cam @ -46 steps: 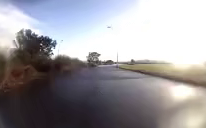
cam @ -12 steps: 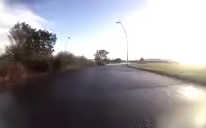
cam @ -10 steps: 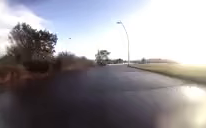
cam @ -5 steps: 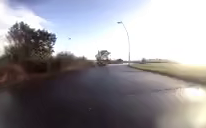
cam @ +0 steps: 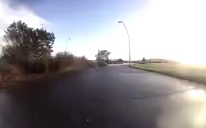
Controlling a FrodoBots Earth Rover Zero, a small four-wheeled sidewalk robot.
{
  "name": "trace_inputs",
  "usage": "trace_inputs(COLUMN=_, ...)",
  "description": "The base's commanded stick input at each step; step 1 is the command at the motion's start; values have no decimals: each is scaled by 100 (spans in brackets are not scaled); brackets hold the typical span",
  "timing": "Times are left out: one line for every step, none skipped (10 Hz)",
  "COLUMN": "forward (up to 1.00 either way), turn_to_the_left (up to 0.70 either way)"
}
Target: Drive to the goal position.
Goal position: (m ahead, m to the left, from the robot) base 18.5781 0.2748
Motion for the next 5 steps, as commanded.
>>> trace_inputs(forward=45, turn_to_the_left=0)
trace_inputs(forward=45, turn_to_the_left=0)
trace_inputs(forward=45, turn_to_the_left=0)
trace_inputs(forward=45, turn_to_the_left=9)
trace_inputs(forward=45, turn_to_the_left=27)
